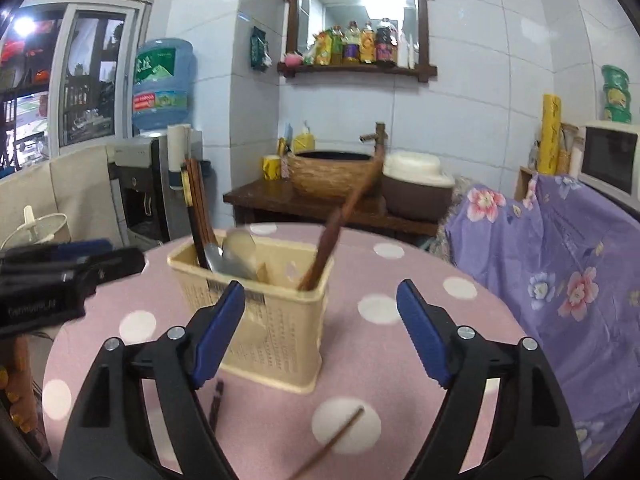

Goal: Organize utensils
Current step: 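Open both grippers and move them back toward the remaining chopsticks, then grasp the last black chopstick with the left gripper while the right reaches the brown chopstick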

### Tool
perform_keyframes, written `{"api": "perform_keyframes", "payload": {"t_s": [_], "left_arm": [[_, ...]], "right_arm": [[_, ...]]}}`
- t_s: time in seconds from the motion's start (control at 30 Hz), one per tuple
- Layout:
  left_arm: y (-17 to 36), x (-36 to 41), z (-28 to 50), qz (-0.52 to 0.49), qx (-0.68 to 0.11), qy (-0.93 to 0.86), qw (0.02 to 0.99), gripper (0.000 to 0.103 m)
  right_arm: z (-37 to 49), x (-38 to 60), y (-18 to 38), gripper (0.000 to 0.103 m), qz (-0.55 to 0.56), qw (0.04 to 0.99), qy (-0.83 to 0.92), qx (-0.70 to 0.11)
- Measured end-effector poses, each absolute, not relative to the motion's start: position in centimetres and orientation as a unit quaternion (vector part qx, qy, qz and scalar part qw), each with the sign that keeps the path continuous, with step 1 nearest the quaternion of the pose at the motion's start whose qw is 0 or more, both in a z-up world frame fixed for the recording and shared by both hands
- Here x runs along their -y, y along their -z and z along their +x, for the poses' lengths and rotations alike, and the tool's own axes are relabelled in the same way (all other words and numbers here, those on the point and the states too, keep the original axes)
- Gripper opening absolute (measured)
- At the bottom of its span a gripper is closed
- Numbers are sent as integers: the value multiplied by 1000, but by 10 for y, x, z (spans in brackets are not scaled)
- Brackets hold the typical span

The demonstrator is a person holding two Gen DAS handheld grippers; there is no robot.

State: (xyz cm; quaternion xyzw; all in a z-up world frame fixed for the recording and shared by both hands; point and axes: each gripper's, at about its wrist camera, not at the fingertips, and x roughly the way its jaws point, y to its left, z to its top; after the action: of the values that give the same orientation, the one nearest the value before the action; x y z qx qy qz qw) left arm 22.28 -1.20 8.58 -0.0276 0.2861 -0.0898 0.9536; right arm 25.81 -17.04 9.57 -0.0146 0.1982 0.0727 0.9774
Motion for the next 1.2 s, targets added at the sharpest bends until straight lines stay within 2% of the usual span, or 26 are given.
{"api": "perform_keyframes", "payload": {"t_s": [0.27, 0.47, 0.6, 0.87, 1.07, 1.2], "left_arm": [[3, 34, 199, -30, -406, 115, 906, 56], [23, 56, 190, 13, -417, 103, 903, 53], [34, 58, 190, 6, -436, 106, 894, 50], [41, 53, 184, 16, -444, 105, 890, 21], [39, 26, 180, -12, -450, 100, 888, 18], [38, 14, 179, -12, -447, 85, 890, 18]], "right_arm": [[224, 200, -43, 78, 11, 962, -31, -271], [208, 218, -16, 78, 45, 952, -19, -303], [205, 221, -9, 79, 53, 948, -19, -312], [208, 215, -1, 79, 54, 938, -22, -342], [208, 190, 19, 80, 41, 918, -40, -392], [204, 160, 28, 89, 23, 905, -56, -420]]}}
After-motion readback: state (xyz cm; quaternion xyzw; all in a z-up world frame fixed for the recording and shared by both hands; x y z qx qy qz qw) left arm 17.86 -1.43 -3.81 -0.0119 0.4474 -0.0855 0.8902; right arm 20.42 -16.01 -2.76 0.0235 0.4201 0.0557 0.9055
